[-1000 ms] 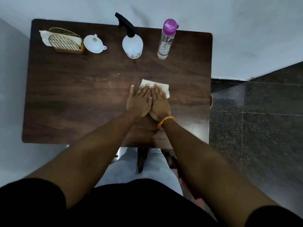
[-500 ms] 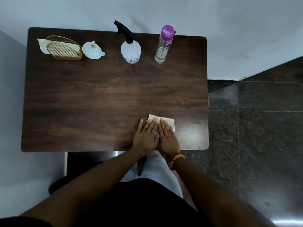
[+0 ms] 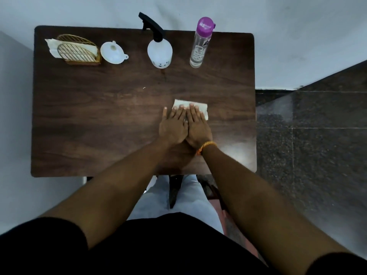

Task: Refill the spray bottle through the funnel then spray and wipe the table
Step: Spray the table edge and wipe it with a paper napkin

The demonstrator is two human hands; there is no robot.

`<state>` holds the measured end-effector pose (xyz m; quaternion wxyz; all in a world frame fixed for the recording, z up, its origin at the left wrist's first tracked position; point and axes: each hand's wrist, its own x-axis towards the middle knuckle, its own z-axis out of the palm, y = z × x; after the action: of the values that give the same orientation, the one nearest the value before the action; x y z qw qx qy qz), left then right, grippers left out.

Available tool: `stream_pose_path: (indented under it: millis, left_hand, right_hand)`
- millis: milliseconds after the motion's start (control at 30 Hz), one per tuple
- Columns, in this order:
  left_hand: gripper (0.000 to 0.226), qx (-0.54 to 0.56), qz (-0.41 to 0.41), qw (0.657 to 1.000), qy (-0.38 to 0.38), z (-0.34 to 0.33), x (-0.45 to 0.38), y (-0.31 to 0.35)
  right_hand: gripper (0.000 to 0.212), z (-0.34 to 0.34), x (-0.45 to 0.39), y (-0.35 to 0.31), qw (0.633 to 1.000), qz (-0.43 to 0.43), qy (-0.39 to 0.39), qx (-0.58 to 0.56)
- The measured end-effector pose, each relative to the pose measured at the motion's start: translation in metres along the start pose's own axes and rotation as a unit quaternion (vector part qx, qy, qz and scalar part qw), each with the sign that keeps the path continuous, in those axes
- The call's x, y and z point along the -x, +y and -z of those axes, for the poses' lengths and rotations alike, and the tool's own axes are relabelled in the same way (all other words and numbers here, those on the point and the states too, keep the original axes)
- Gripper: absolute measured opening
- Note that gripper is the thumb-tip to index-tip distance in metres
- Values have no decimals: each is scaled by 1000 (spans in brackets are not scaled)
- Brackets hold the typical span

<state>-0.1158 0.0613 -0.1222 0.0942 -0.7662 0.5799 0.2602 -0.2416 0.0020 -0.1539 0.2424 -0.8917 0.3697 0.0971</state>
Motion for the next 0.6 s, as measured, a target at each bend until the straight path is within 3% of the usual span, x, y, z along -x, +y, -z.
stream_pose_path:
  millis: [333,467,600]
  left_hand:
    - [67,21,-73,994,-81,-85,163,52]
    - [68,6,-92,989,-117,-98,174,56]
    - [65,-1,-74,993,-95,-86,166,61]
  right_hand:
    - [74,-63,196,-18,1000,-6,-25,-17]
    - [72,-76,217,-15,999,-20,-34,-28]
    - [70,-67,202,-12,999,-13,-29,-13]
